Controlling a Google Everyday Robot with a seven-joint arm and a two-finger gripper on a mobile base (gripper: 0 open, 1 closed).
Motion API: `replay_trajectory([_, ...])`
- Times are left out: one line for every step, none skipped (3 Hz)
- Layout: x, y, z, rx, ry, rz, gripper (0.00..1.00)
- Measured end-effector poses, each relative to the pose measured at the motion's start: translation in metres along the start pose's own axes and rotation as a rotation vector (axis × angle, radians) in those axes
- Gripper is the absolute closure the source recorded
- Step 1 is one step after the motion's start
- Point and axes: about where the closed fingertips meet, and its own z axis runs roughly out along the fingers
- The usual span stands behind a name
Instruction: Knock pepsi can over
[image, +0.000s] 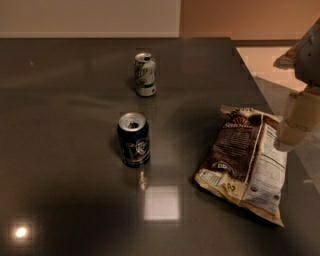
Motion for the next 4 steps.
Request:
replay_trajectory([0.0,0.0,0.0,0.0,0.0,0.0,0.0])
replay_trajectory([-0.007,0.001,0.0,-0.003,-0.01,-0.018,0.0])
replay_trajectory([-0.035,0.009,0.008,-0.033,-0.072,-0.074,0.0])
replay_trajectory([-0.075,0.021,0.021,-0.072,-0.163,-0.134,0.0])
